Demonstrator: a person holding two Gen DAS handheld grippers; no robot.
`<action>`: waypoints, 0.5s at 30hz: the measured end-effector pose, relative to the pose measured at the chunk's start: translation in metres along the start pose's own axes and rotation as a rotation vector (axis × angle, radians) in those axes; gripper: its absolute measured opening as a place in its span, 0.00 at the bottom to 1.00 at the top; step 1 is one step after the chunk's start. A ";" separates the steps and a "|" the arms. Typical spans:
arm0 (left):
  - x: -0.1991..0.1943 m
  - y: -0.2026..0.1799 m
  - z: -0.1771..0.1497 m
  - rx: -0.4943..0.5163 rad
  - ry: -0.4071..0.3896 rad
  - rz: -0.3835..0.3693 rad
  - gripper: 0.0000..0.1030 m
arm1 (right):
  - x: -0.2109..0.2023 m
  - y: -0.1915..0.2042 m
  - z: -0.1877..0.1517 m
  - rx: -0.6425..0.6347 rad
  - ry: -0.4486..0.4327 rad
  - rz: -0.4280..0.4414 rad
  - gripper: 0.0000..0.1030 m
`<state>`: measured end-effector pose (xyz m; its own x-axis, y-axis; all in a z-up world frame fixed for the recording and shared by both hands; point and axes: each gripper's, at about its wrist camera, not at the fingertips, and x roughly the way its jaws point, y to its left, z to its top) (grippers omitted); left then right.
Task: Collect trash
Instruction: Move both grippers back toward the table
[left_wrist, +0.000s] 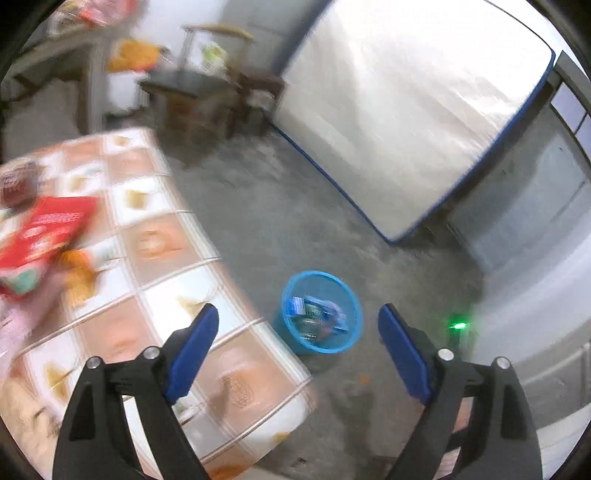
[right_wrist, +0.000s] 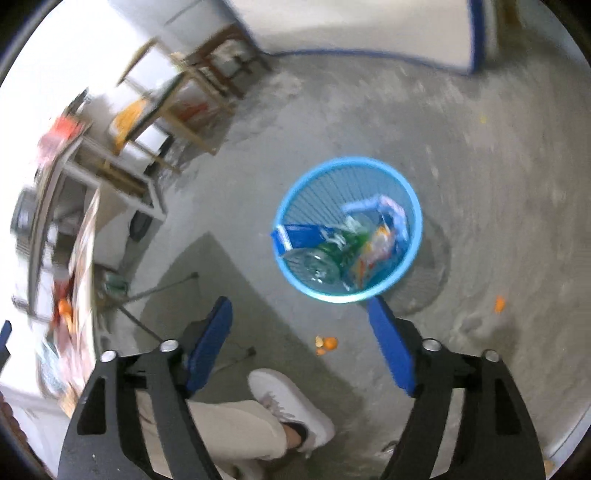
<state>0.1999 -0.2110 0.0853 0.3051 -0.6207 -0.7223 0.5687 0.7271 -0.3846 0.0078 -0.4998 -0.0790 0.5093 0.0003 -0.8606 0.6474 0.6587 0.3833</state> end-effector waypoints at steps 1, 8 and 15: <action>-0.010 0.006 -0.010 -0.002 -0.017 0.021 0.86 | -0.006 0.013 -0.001 -0.045 -0.016 -0.016 0.81; -0.076 0.073 -0.089 -0.091 -0.061 0.097 0.87 | -0.034 0.136 -0.017 -0.394 -0.100 -0.080 0.92; -0.129 0.129 -0.159 -0.133 -0.242 0.227 0.91 | -0.031 0.254 -0.066 -0.673 -0.215 0.012 0.92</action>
<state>0.1123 0.0094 0.0370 0.5935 -0.4791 -0.6467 0.3665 0.8763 -0.3128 0.1193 -0.2827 0.0226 0.6596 -0.0928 -0.7459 0.1857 0.9817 0.0421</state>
